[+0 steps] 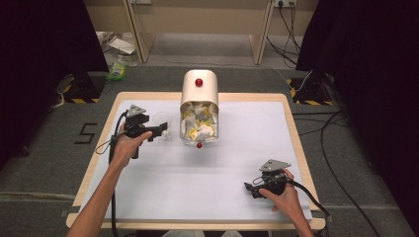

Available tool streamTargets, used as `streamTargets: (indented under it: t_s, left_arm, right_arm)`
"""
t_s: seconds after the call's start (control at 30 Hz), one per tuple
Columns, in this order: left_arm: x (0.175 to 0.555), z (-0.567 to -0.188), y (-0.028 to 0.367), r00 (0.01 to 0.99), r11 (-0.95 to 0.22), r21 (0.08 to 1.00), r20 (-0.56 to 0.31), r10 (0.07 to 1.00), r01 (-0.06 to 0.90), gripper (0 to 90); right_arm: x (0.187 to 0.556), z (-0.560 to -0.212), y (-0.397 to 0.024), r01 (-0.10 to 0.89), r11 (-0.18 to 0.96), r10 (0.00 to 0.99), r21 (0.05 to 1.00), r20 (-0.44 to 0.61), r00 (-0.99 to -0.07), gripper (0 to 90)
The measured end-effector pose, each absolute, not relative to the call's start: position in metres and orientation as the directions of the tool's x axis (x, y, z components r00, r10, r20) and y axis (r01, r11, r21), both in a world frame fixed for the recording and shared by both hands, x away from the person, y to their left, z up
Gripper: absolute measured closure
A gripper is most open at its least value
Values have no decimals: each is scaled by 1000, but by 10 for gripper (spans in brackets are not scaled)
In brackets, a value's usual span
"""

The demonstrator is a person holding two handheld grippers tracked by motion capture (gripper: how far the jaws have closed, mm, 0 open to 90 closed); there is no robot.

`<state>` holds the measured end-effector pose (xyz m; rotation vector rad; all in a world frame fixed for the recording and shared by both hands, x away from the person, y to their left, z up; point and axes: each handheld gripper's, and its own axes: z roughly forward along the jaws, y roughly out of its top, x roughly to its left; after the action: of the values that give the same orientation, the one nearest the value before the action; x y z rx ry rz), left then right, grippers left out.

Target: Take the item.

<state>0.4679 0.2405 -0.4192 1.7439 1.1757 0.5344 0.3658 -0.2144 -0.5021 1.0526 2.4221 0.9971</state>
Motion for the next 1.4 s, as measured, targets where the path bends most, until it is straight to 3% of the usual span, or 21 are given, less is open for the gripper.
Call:
streamTargets:
  t_s: [0.77,1.4]
  left_arm:
    - [420,-440,253,480,-118,876,-140,866,468,155]
    - [393,-473,253,491,-179,861,-91,866,477,155]
  right_arm:
    - [365,-502,-214,518,482,737,707,-7,-676,36]
    - [365,-502,-214,519,482,737,707,-6,-676,36]
